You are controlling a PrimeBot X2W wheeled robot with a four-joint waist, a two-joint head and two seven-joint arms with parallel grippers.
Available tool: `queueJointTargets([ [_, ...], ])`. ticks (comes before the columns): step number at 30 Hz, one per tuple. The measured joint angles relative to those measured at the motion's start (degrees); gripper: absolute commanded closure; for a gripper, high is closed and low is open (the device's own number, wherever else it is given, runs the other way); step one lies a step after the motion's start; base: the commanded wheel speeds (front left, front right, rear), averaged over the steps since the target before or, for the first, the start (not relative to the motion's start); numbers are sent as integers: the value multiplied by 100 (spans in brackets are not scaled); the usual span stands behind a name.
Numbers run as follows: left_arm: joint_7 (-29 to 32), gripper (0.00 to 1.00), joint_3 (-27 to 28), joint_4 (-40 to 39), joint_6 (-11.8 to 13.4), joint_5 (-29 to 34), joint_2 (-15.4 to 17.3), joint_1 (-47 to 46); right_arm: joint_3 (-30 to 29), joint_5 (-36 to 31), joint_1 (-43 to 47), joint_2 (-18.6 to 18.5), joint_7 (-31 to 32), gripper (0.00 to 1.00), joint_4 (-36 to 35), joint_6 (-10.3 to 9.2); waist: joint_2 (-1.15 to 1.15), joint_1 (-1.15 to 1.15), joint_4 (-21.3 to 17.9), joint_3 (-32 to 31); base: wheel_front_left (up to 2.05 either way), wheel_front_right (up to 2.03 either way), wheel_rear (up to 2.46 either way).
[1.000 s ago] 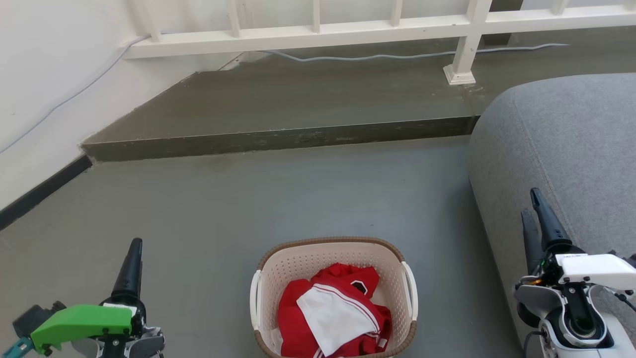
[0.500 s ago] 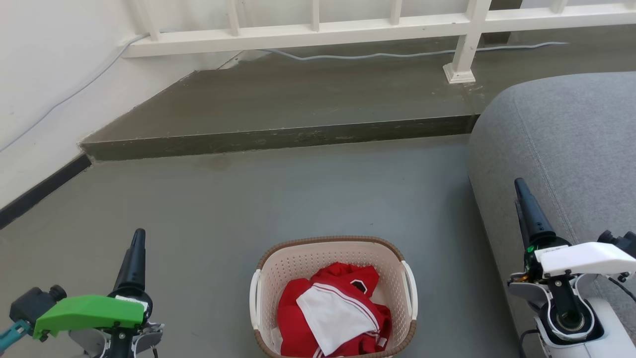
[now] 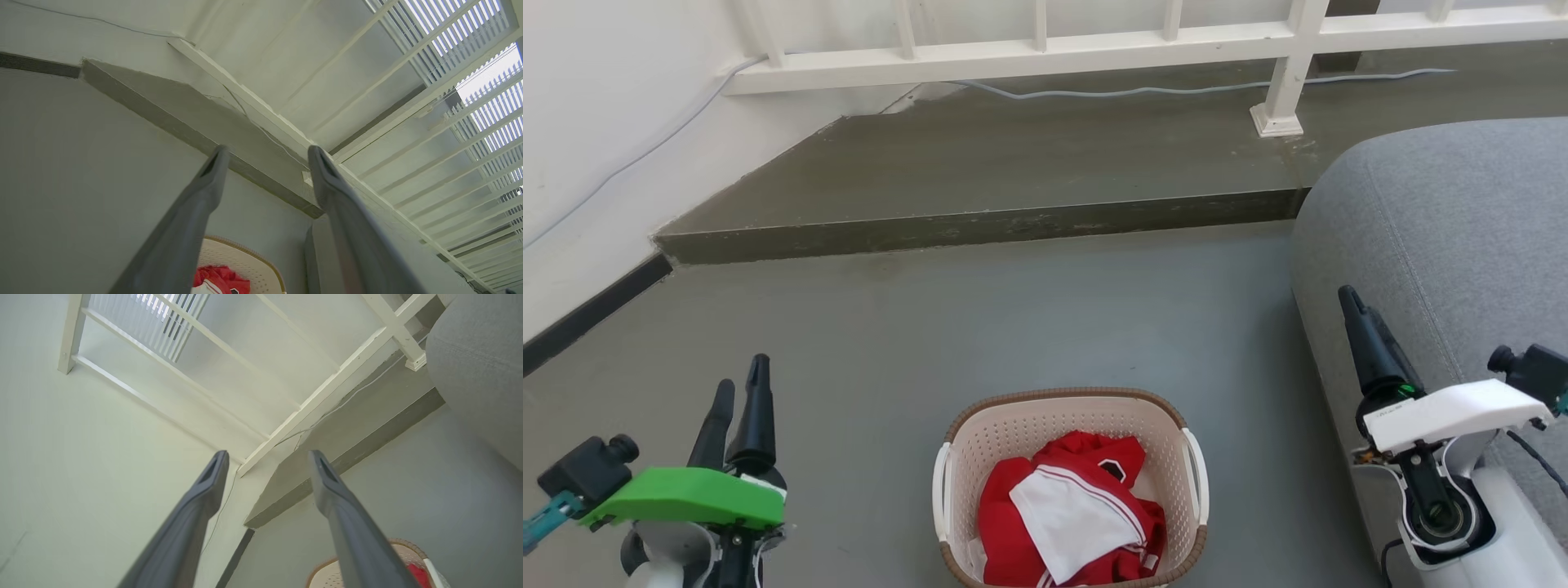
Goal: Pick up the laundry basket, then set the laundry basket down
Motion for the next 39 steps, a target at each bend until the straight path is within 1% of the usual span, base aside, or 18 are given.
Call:
queueJointTargets([
  [2, -49, 0, -52, -18, 2, 230, 23, 0, 24, -227, -70, -18, -51, 0, -2, -24, 0, 0, -1, 1, 0, 0, 0],
  [6, -105, 0, -70, -73, 40, 701, 58, 0, 136, -677, -155, -29, -126, 0, -4, -171, 0, 0, -1, 4, 0, 0, 0],
  [7, -105, 0, -70, -73, 40, 701, 58, 0, 136, -677, -155, -29, -126, 0, -4, -171, 0, 0, -1, 4, 0, 0, 0],
  [9, -154, 0, -91, -88, 77, 895, 68, 0, 180, -891, -179, -33, -158, 0, -5, -221, 0, 0, -1, 5, 0, 0, 0],
  [16, -300, 0, -191, -101, 103, 1516, 62, -3, 363, -1480, -179, -57, -300, 0, 69, -458, 0, 0, 4, 5, 0, 0, 0],
  [25, -471, 0, -218, -135, 152, 2202, -65, -12, 556, -2202, -235, -65, -454, 0, 119, -664, 0, 0, 21, 11, 0, 0, 0],
  [39, -759, 0, -231, -210, 152, 3345, -73, -32, 804, -3225, -381, -68, -749, 0, 167, -867, 0, 0, 23, 17, 0, 0, 0],
])
